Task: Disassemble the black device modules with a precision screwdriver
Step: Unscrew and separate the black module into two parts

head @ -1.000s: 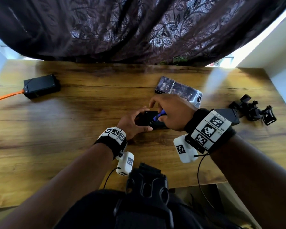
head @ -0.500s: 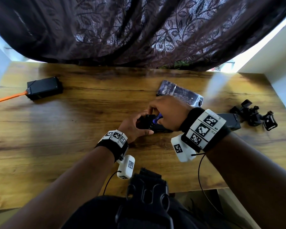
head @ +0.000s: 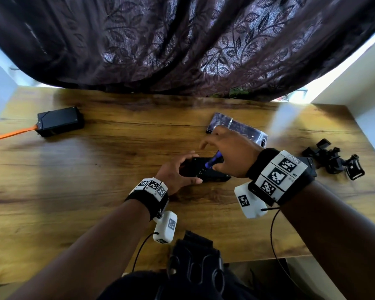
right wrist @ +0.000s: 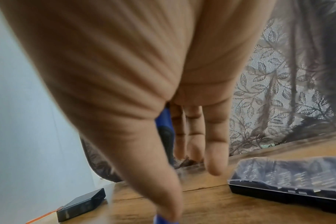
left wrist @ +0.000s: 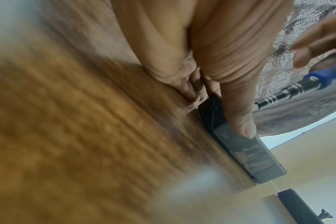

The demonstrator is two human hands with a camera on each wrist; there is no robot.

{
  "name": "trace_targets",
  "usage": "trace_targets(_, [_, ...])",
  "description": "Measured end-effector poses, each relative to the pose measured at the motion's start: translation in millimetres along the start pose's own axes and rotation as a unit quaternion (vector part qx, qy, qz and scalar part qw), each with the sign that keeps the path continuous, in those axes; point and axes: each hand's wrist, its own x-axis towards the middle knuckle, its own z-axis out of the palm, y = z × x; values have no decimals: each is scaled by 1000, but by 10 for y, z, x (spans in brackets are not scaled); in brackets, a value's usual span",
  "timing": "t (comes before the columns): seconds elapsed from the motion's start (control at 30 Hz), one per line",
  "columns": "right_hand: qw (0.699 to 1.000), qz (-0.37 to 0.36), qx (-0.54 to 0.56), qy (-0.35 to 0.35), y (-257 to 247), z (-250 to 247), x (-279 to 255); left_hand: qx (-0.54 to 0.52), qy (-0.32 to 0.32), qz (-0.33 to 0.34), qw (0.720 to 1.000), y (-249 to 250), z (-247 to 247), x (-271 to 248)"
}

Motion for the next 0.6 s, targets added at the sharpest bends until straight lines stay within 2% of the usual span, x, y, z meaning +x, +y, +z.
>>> trace_targets(0.17, [999, -41, -3, -6, -50, 16, 13, 5, 7, -3, 1000, 38, -3, -17])
trace_targets(0.43, [997, 24, -74, -13, -139, -28, 121, -2, -5, 3, 1000, 5, -3, 11])
trace_targets(0.6, [998, -56, -39, -12, -155, 2, 140, 2, 2, -17, 1000, 4, -1, 3])
